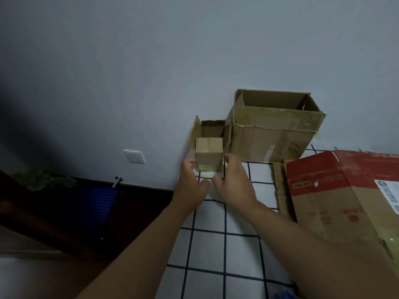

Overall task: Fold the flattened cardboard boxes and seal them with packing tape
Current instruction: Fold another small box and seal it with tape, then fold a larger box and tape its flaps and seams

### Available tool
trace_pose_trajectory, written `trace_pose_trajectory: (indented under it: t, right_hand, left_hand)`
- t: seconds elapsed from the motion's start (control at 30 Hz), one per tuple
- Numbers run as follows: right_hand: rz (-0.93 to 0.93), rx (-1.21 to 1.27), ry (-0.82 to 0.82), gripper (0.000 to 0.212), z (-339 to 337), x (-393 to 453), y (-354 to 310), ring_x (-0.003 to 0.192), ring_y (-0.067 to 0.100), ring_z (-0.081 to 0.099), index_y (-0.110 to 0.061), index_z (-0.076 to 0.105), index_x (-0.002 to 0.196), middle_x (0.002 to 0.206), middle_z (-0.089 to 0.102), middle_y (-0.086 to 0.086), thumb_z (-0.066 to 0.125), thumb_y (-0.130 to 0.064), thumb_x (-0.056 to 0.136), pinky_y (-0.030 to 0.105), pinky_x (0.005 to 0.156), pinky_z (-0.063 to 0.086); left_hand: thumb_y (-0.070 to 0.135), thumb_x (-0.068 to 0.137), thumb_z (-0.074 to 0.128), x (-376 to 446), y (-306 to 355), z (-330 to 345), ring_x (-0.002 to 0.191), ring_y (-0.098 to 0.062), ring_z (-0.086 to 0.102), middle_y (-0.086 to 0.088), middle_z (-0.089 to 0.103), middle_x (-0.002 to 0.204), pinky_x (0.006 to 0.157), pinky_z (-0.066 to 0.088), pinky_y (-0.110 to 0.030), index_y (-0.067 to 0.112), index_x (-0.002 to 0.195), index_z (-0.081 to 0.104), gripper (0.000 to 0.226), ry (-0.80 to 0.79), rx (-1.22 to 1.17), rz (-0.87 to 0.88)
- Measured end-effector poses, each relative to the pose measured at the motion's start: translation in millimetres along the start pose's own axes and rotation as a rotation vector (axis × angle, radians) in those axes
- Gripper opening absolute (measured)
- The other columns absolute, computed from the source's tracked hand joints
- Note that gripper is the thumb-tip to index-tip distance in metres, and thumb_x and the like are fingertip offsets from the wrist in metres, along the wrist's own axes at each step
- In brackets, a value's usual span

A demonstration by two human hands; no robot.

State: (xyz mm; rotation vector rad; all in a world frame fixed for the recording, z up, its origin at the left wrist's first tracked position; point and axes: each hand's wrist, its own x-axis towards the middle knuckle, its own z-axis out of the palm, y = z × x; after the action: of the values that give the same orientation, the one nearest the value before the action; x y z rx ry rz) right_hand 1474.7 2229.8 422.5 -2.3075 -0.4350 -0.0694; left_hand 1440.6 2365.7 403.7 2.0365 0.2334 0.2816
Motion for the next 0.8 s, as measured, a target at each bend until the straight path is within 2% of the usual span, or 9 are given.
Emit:
trace_pose_trajectory:
  t: [0.07, 0.13, 0.23, 0.33, 0.43, 0.53, 0.63, 0.73, 0.8]
  right_hand:
    - [-0.076, -0.219, -0.042, 0.031, 6, -2, 3, 0.103, 0.027, 0.05, -0.013, 0.049, 0.122, 0.117, 0.048, 0.008, 0.052, -0.019, 0.092, 0.034, 0.07, 0.042]
    - [-0.094, -0.323, -0.178, 0.042, 7, 2, 3, 0.111, 0.03, 0.047, -0.015, 0.047, 0.134, 0.125, 0.046, 0.01, 0.05, -0.017, 0.092, 0.033, 0.074, 0.039]
    - [-0.041, -0.377, -0.282, 0.071, 5, 16, 0, 0.127, 0.034, 0.038, -0.018, 0.016, 0.156, 0.147, 0.037, 0.012, 0.05, -0.018, 0.094, 0.04, 0.095, 0.039]
    - [0.036, -0.399, -0.329, 0.08, 1, 30, -3, 0.137, 0.036, 0.03, -0.017, -0.002, 0.158, 0.156, 0.029, 0.013, 0.049, -0.02, 0.096, 0.045, 0.102, 0.035]
    - [0.095, -0.429, -0.345, 0.084, -3, 38, -4, 0.137, 0.036, 0.03, -0.018, -0.006, 0.158, 0.152, 0.032, 0.019, 0.05, -0.024, 0.096, 0.045, 0.103, 0.033]
    - [0.12, -0.439, -0.354, 0.086, -7, 34, -5, 0.14, 0.036, 0.026, -0.02, -0.009, 0.157, 0.155, 0.028, 0.02, 0.051, -0.028, 0.096, 0.045, 0.107, 0.03]
    - [0.106, -0.445, -0.333, 0.081, -15, 20, -6, 0.141, 0.036, 0.024, -0.025, -0.006, 0.158, 0.156, 0.025, 0.018, 0.048, -0.032, 0.097, 0.047, 0.11, 0.026]
    - [0.045, -0.496, -0.314, 0.08, -33, -4, -7, 0.137, 0.034, 0.027, -0.034, -0.004, 0.157, 0.151, 0.031, 0.015, 0.048, -0.039, 0.097, 0.046, 0.108, 0.026]
    - [0.004, -0.535, -0.261, 0.079, -51, -23, -8, 0.141, 0.032, 0.022, -0.036, -0.003, 0.156, 0.151, 0.03, 0.012, 0.047, -0.045, 0.096, 0.047, 0.112, 0.022]
  left_hand:
    - [-0.002, 0.08, 0.056, 1, -8, 1, 0.122, -0.021, 0.046, -0.001, 0.04, 0.132, 0.095, 0.037, -0.025, 0.016, 0.12, 0.044, 0.046, -0.021, 0.16, 0.067]
    - [-0.005, 0.078, 0.052, 9, -10, 0, 0.127, -0.026, 0.043, -0.006, 0.038, 0.143, 0.102, 0.038, -0.032, 0.014, 0.126, 0.051, 0.051, -0.065, 0.283, 0.083]
    - [-0.004, 0.08, 0.05, 25, -6, -3, 0.136, -0.031, 0.035, -0.006, 0.03, 0.156, 0.107, 0.037, -0.04, 0.017, 0.144, 0.044, 0.067, -0.1, 0.411, 0.083]
    - [0.002, 0.084, 0.052, 44, -7, -3, 0.145, -0.03, 0.022, -0.004, 0.014, 0.163, 0.114, 0.029, -0.039, 0.025, 0.154, 0.026, 0.078, -0.204, 0.536, 0.074]
    - [0.012, 0.088, 0.052, 57, -6, 1, 0.149, -0.03, 0.01, -0.004, 0.002, 0.165, 0.12, 0.018, -0.042, 0.032, 0.156, 0.013, 0.081, -0.295, 0.639, 0.007]
    - [0.021, 0.091, 0.051, 55, -1, 3, 0.149, -0.032, 0.006, -0.005, -0.004, 0.165, 0.12, 0.014, -0.046, 0.035, 0.156, 0.006, 0.08, -0.316, 0.724, -0.035]
    - [0.027, 0.093, 0.053, 38, 2, 2, 0.148, -0.035, 0.008, -0.01, -0.004, 0.164, 0.119, 0.015, -0.048, 0.034, 0.156, 0.005, 0.08, -0.275, 0.77, -0.002]
    - [0.035, 0.094, 0.054, 7, 15, 5, 0.149, -0.033, 0.007, -0.011, -0.004, 0.164, 0.119, 0.015, -0.048, 0.034, 0.156, 0.005, 0.079, -0.209, 0.74, 0.06]
    - [0.04, 0.096, 0.052, -19, 28, 11, 0.15, -0.032, 0.005, -0.011, -0.002, 0.164, 0.12, 0.012, -0.047, 0.036, 0.155, 0.002, 0.078, -0.17, 0.734, 0.131]
